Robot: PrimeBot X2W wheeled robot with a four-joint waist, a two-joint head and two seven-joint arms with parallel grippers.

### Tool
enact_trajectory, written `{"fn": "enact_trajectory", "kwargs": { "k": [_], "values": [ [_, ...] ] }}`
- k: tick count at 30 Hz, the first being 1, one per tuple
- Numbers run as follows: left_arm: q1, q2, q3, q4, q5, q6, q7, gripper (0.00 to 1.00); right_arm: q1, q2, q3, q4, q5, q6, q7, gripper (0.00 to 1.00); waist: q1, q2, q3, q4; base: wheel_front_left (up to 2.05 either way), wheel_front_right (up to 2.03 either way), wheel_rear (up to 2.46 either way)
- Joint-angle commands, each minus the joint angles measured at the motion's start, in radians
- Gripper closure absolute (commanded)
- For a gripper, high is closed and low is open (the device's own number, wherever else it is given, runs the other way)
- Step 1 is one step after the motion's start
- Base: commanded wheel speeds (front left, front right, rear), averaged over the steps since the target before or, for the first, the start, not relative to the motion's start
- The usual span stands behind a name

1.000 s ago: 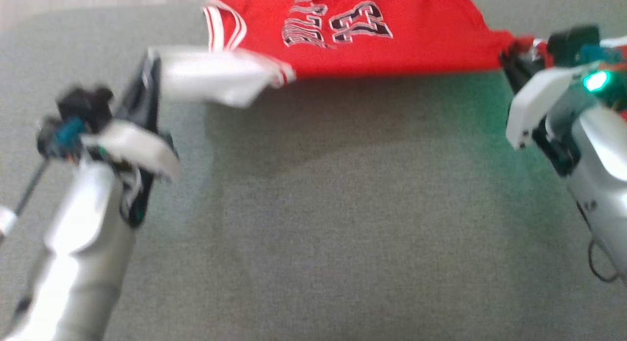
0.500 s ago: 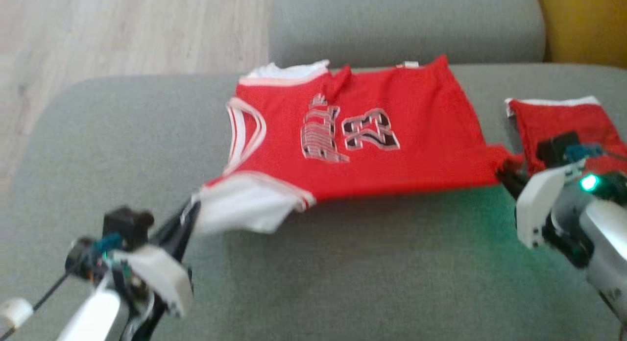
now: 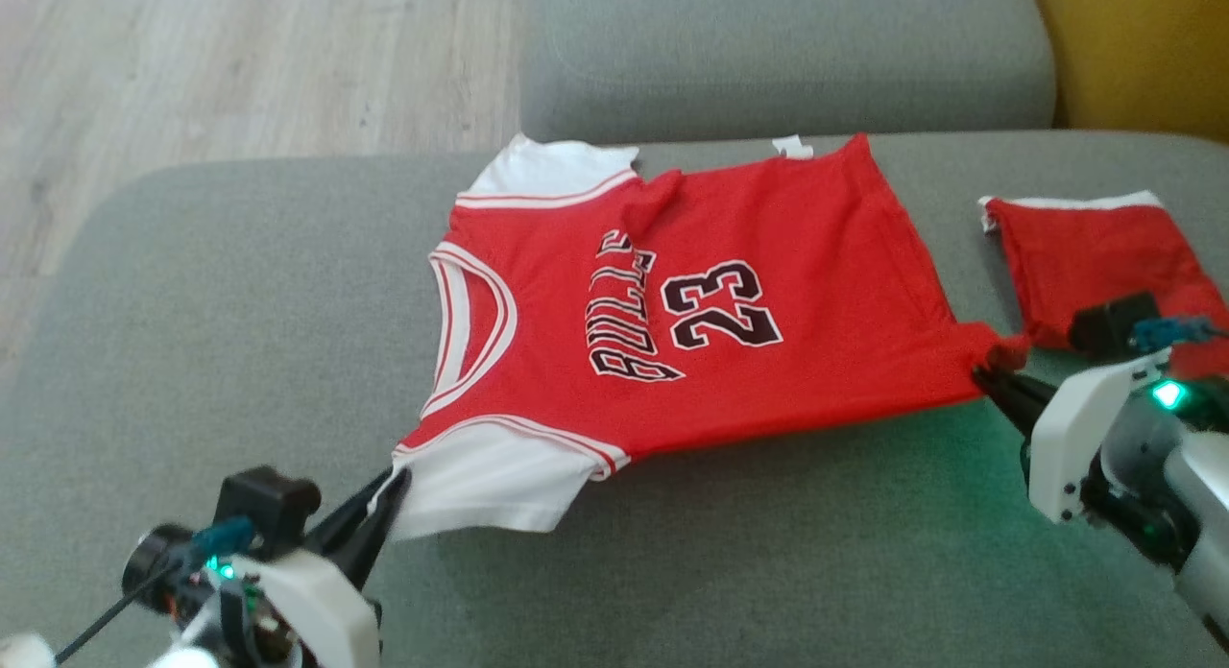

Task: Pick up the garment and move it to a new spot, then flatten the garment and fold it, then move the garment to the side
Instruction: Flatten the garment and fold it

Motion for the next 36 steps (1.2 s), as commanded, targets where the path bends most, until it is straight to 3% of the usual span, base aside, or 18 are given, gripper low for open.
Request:
{"fn": "enact_trajectory", "kwargs": {
  "k": [1, 6, 13, 26, 27, 28, 29, 32, 36],
  "values": [
    [-0.101, 0.032, 0.038, -0.018, 0.024, 0.006, 0.003, 1.00, -0.016, -0.027, -0.032, -0.042, -0.019, -0.001, 0.010, 1.00, 0.0000, -0.0001, 0.027, -0.010, 0.00, 0.00, 0.00],
    [-0.217, 0.023, 0.021, 0.064, 0.063, -0.007, 0.026, 1.00, -0.051, 0.003, -0.098, -0.073, -0.070, -0.001, 0.047, 1.00, 0.0000, -0.0001, 0.082, -0.018, 0.00, 0.00, 0.00],
    [-0.434, -0.003, -0.026, 0.243, 0.109, -0.069, 0.081, 1.00, -0.146, 0.078, -0.158, -0.029, -0.160, -0.001, 0.092, 1.00, 0.0000, -0.0001, 0.167, -0.022, 0.00, 0.00, 0.00],
    [-0.728, -0.079, -0.140, 0.544, 0.197, -0.127, 0.056, 0.97, -0.311, 0.158, -0.141, 0.116, -0.238, -0.001, 0.081, 1.00, 0.0000, -0.0001, 0.277, -0.014, 0.00, 0.00, 0.00],
    [-0.744, -0.086, -0.146, 0.567, 0.204, -0.128, 0.045, 0.19, -0.319, 0.158, -0.137, 0.130, -0.241, -0.001, 0.079, 1.00, 0.0000, -0.0001, 0.281, -0.013, 0.00, 0.00, 0.00],
    [-0.759, -0.095, -0.150, 0.588, 0.210, -0.128, 0.031, 0.00, -0.326, 0.159, -0.133, 0.142, -0.247, -0.001, 0.072, 0.79, 0.0000, -0.0001, 0.284, -0.012, 0.00, 0.00, 0.00],
    [-0.773, -0.107, -0.149, 0.605, 0.214, -0.125, 0.009, 0.00, -0.335, 0.162, -0.136, 0.152, -0.248, -0.001, 0.056, 0.00, 0.0000, -0.0001, 0.288, -0.012, 0.00, 0.00, 0.00],
    [-0.807, -0.142, -0.134, 0.644, 0.225, -0.087, -0.079, 0.00, -0.357, 0.179, -0.165, 0.180, -0.235, -0.001, 0.000, 0.00, 0.0000, -0.0001, 0.292, -0.012, 0.00, 0.00, 0.00],
    [-0.834, -0.182, -0.085, 0.664, 0.239, 0.006, -0.254, 0.00, -0.386, 0.201, -0.227, 0.195, -0.219, -0.001, -0.108, 0.00, 0.0000, -0.0001, 0.280, -0.016, 0.00, 0.00, 0.00]
  ]
}}
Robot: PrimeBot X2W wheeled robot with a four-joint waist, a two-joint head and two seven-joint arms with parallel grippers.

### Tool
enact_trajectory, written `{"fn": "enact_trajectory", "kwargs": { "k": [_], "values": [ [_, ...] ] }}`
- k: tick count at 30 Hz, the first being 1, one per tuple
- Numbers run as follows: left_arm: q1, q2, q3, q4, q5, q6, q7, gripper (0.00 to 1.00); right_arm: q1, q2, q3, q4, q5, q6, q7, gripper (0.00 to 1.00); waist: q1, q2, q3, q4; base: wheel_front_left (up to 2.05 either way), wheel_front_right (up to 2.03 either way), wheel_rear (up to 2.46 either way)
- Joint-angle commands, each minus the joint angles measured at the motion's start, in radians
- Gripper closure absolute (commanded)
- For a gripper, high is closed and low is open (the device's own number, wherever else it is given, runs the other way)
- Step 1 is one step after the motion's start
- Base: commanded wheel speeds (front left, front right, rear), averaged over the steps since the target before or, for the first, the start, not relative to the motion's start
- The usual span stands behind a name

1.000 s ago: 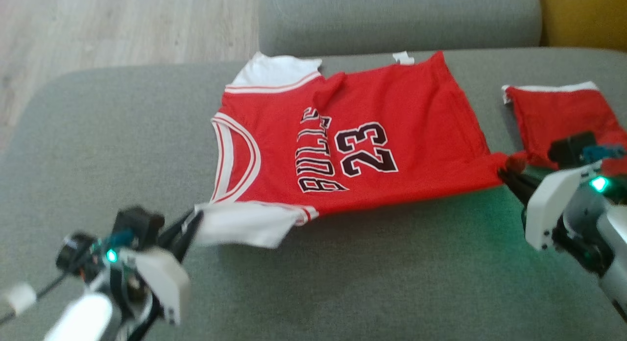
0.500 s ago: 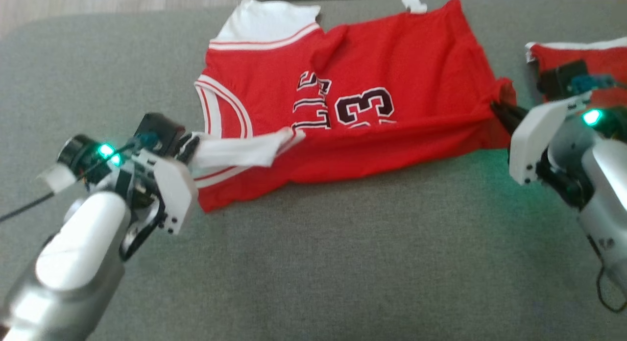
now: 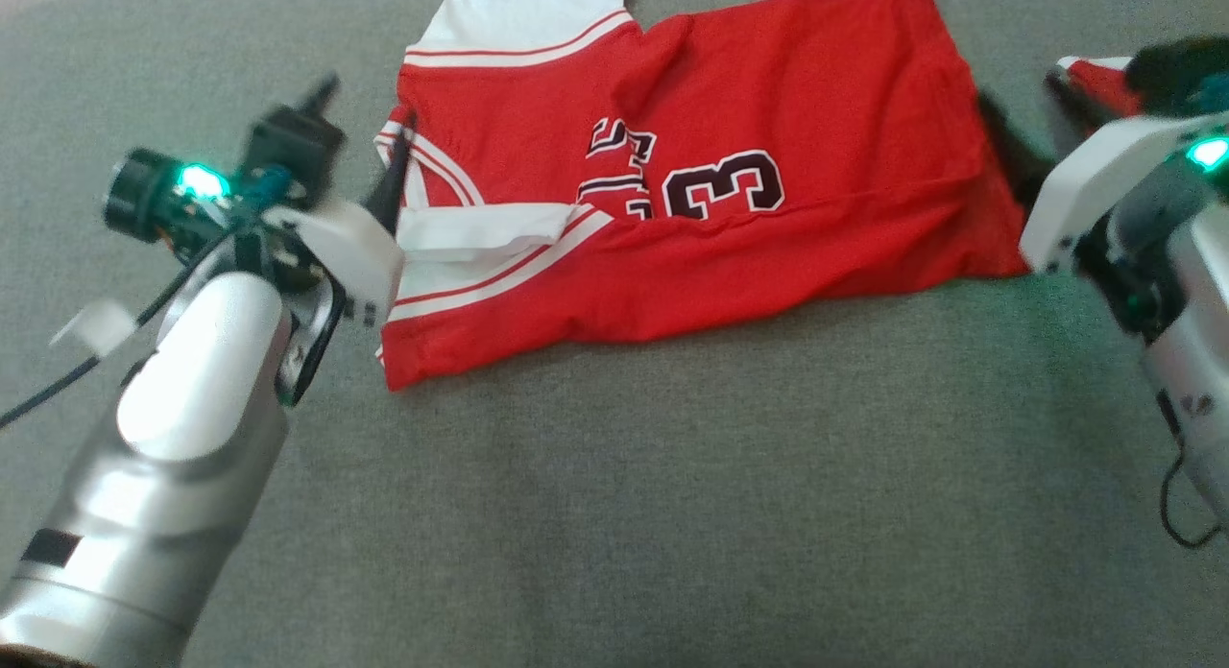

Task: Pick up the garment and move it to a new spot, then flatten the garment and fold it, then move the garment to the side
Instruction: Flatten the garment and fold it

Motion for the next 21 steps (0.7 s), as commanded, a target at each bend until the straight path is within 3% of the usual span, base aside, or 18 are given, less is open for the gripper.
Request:
{"fn": "enact_trajectory", "kwargs": {
  "k": [1, 6, 9, 17, 21],
  "values": [
    [-0.054, 0.016, 0.065, -0.028, -0.011, 0.027, -0.053, 0.00, -0.030, 0.006, -0.022, -0.030, 0.011, -0.001, -0.048, 0.00, -0.0001, 0.0000, -0.010, -0.002, 0.00, 0.00, 0.00],
    [-0.004, -0.046, 0.173, -0.061, -0.083, 0.112, -0.280, 0.00, -0.015, 0.057, -0.120, -0.063, 0.001, -0.001, -0.247, 0.00, -0.0001, 0.0000, -0.053, -0.008, 0.00, 0.00, 0.00],
    [0.056, -0.081, 0.218, -0.101, -0.119, 0.141, -0.359, 0.00, 0.030, 0.099, -0.188, -0.083, -0.026, -0.001, -0.357, 0.00, -0.0001, 0.0000, -0.085, -0.010, 0.00, 0.00, 0.00],
    [0.291, -0.149, 0.302, -0.278, -0.096, 0.195, -0.389, 0.00, 0.259, 0.261, -0.378, -0.186, -0.202, -0.001, -0.436, 0.00, -0.0001, 0.0000, -0.153, -0.020, 0.00, 0.00, 0.00],
    [0.424, -0.183, 0.331, -0.316, -0.065, 0.189, -0.389, 0.00, 0.392, 0.335, -0.443, -0.276, -0.301, -0.001, -0.438, 0.00, -0.0001, 0.0000, -0.178, -0.032, 0.00, 0.00, 0.00]
  ]
}}
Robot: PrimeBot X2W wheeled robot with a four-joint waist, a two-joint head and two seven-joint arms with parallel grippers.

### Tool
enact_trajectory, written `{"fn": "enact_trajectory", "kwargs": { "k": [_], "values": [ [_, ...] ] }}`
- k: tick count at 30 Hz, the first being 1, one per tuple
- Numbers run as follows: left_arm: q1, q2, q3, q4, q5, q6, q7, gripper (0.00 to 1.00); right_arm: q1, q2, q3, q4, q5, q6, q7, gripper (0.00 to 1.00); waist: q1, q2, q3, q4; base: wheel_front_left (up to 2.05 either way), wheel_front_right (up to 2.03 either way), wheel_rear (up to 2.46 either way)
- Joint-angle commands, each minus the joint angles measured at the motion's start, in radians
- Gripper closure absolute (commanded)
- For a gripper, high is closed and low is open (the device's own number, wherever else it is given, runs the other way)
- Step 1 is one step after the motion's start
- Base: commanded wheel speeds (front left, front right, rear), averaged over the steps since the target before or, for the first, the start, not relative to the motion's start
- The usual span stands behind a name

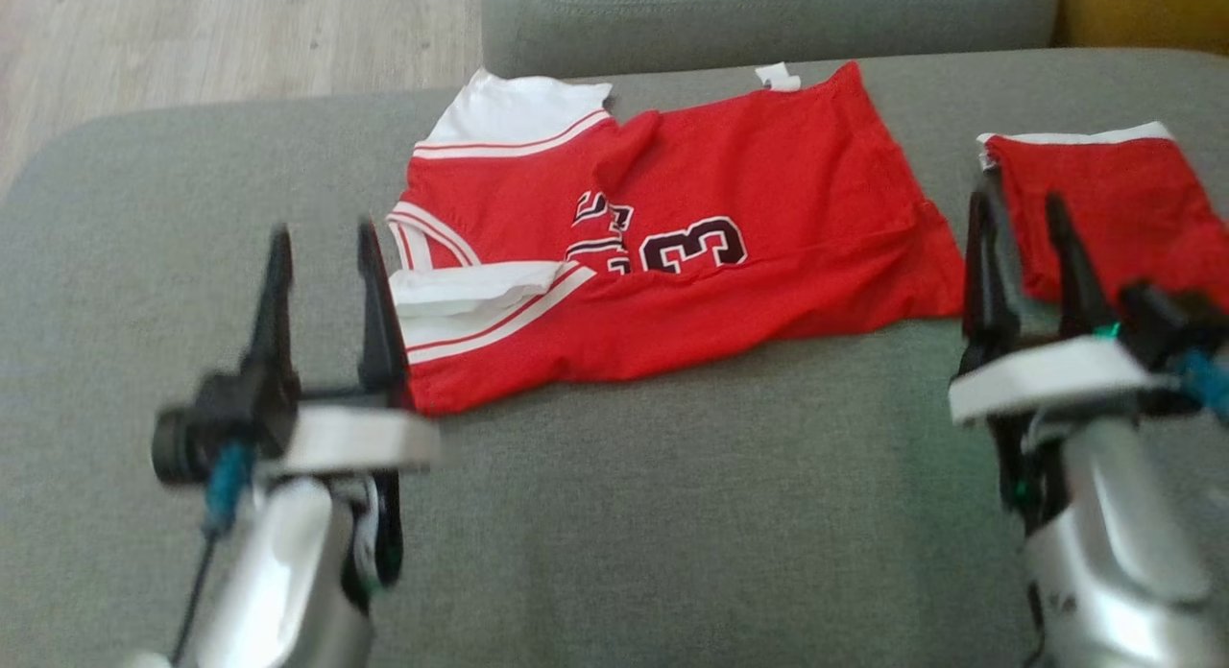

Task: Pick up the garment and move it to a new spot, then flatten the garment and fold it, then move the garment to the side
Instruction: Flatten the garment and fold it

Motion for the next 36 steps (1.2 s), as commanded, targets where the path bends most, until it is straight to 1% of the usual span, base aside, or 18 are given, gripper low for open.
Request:
{"fn": "enact_trajectory", "kwargs": {
  "k": [1, 4, 9, 10, 15, 23, 27, 30, 35, 36],
  "values": [
    [0.003, 0.003, 0.046, -0.039, 0.015, -0.005, -0.005, 0.00, 0.015, 0.014, 0.007, -0.055, -0.026, -0.001, -0.010, 0.00, 0.0002, 0.0000, -0.013, -0.008, 0.00, 0.00, 0.00],
    [0.068, -0.021, 0.064, -0.041, 0.031, -0.015, -0.005, 0.00, 0.097, 0.032, -0.018, -0.092, -0.049, -0.001, -0.010, 0.00, 0.0002, 0.0000, -0.025, -0.012, 0.00, 0.00, 0.00],
    [0.107, -0.044, 0.083, -0.033, 0.051, -0.034, -0.005, 0.00, 0.151, 0.037, -0.023, -0.125, -0.035, -0.001, -0.010, 0.00, 0.0002, 0.0000, -0.030, -0.017, 0.00, 0.00, 0.00],
    [0.099, -0.054, 0.094, 0.003, 0.067, -0.050, -0.005, 0.00, 0.150, 0.037, -0.004, -0.148, -0.014, -0.001, -0.011, 0.00, 0.0002, 0.0000, -0.017, -0.027, 0.00, 0.00, 0.00],
    [0.048, -0.053, 0.071, 0.146, 0.070, -0.068, 0.029, 0.00, 0.132, 0.037, 0.018, -0.174, -0.004, -0.001, -0.011, 0.00, 0.0002, 0.0000, 0.016, -0.038, 0.00, 0.00, 0.00],
    [-0.026, -0.046, 0.060, 0.342, 0.067, -0.057, 0.124, 0.00, 0.124, 0.038, 0.039, -0.185, 0.024, -0.001, -0.011, 0.00, 0.0002, 0.0000, 0.066, -0.064, 0.00, 0.00, 0.00],
    [-0.046, -0.039, 0.067, 0.411, 0.068, -0.016, 0.181, 0.00, 0.118, 0.038, 0.043, -0.186, 0.037, -0.001, -0.011, 0.00, 0.0002, 0.0000, 0.078, -0.075, 0.00, 0.00, 0.00],
    [-0.058, -0.031, 0.066, 0.440, 0.072, 0.002, 0.208, 0.00, 0.115, 0.038, 0.047, -0.189, 0.048, -0.001, -0.011, 0.00, 0.0002, 0.0000, 0.083, -0.081, 0.00, 0.00, 0.00],
    [-0.078, -0.027, 0.050, 0.477, 0.066, -0.010, 0.268, 0.00, 0.111, 0.038, 0.047, -0.190, 0.053, -0.001, -0.011, 0.00, 0.0002, 0.0000, 0.088, -0.080, 0.00, 0.00, 0.00],
    [-0.080, -0.026, 0.048, 0.480, 0.064, -0.014, 0.275, 0.59, 0.110, 0.038, 0.047, -0.189, 0.053, -0.001, -0.011, 0.00, 0.0002, 0.0000, 0.088, -0.081, 0.00, 0.00, 0.00]
  ]
}}
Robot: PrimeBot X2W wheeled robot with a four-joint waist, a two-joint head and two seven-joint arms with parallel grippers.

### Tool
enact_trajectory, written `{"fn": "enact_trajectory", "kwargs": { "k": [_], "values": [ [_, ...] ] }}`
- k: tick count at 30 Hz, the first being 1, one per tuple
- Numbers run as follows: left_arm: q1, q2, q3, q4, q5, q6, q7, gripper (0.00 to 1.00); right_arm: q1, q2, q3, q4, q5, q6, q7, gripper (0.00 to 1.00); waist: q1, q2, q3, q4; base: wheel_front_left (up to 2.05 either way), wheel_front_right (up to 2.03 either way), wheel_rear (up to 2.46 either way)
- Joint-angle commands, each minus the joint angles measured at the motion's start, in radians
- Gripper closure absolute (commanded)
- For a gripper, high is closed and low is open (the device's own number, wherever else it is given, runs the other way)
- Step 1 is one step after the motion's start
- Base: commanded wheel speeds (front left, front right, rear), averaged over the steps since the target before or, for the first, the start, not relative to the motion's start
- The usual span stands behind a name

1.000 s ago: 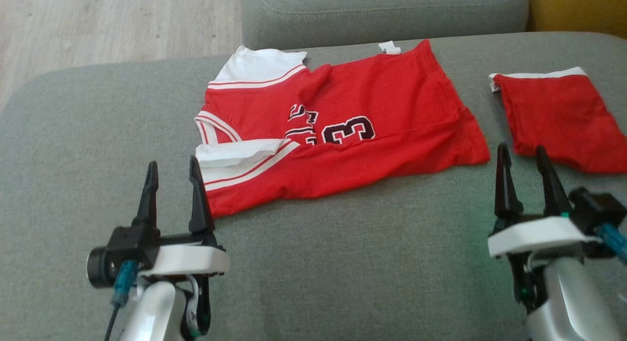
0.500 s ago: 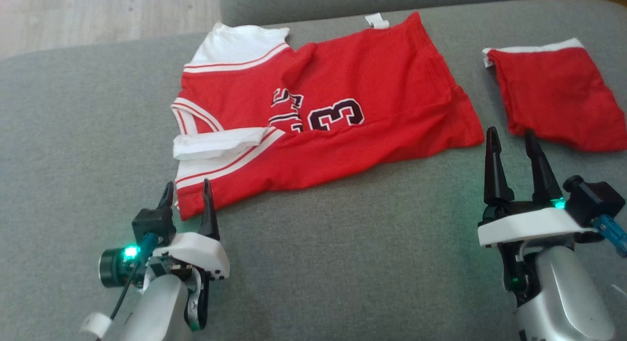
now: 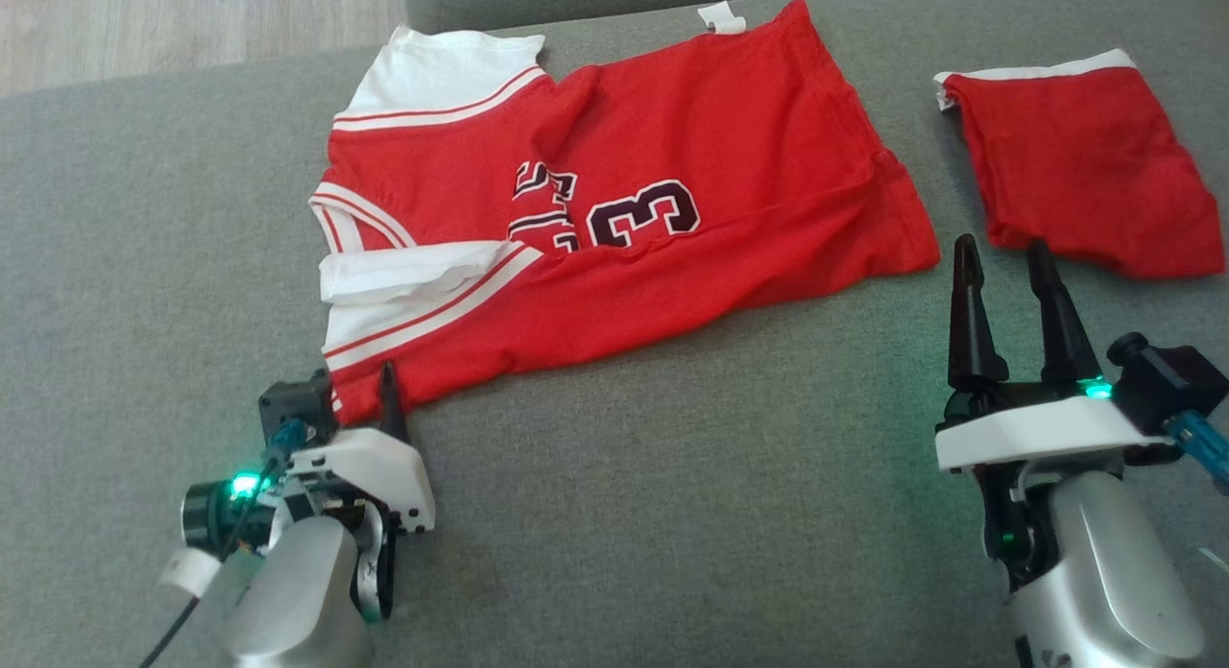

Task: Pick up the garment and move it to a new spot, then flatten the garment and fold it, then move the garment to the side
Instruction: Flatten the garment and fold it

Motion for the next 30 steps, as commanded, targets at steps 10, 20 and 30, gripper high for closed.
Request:
{"fn": "enact_trajectory", "kwargs": {
  "k": [10, 20, 30],
  "values": [
    [-0.062, 0.029, 0.021, -0.115, 0.000, -0.018, -0.153, 1.00, -0.073, 0.004, 0.015, 0.038, -0.043, -0.001, 0.012, 0.00, 0.0000, -0.0001, 0.001, 0.009, 0.00, 0.00, 0.00],
    [-0.096, 0.022, -0.014, -0.279, 0.033, -0.051, -0.249, 1.00, -0.244, 0.004, -0.090, 0.260, -0.134, -0.001, 0.182, 0.00, 0.0000, -0.0001, 0.027, 0.047, 0.00, 0.00, 0.00],
    [-0.091, 0.016, -0.056, -0.324, 0.050, -0.059, -0.255, 1.00, -0.398, 0.004, -0.172, 0.549, -0.270, -0.001, 0.282, 0.00, 0.0000, -0.0001, 0.057, 0.088, 0.00, 0.00, 0.00]
  ]
}}
